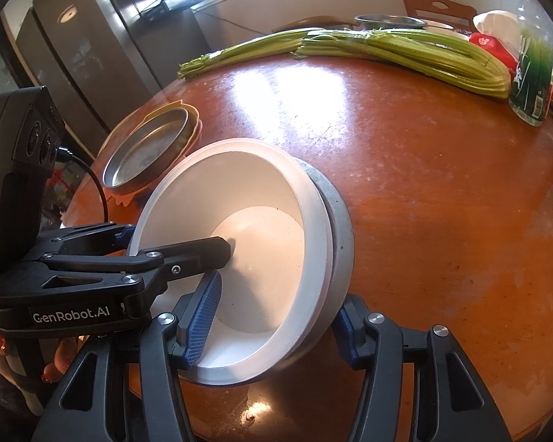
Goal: Organize plates and bowls
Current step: 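Lift the steel bowl stack with the left tool toward the silver pan stack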
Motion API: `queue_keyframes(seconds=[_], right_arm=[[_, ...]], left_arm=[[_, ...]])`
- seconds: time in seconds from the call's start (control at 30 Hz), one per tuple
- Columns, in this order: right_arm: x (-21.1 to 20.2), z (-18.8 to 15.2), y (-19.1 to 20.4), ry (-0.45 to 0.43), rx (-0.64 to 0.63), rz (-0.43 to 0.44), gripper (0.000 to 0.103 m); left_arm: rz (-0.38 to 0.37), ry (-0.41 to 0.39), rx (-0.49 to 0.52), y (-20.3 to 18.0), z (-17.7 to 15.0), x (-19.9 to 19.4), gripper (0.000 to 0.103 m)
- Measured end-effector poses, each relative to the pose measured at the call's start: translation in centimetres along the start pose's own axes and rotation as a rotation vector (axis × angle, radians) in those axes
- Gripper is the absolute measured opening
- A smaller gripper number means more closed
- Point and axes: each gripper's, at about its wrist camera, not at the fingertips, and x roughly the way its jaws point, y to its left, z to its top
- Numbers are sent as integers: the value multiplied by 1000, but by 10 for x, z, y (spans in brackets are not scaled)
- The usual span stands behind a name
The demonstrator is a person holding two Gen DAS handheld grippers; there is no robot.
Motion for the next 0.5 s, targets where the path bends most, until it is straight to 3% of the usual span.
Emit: queue_keyframes(seconds=[0.27, 0.5], right_arm=[[-5, 4, 1, -6, 3, -6, 59], [-14, 28, 21, -48, -39, 14, 59]], left_arm=[[-10, -11, 1, -1, 3, -3, 57], [1, -78, -6, 10, 16, -31, 57]])
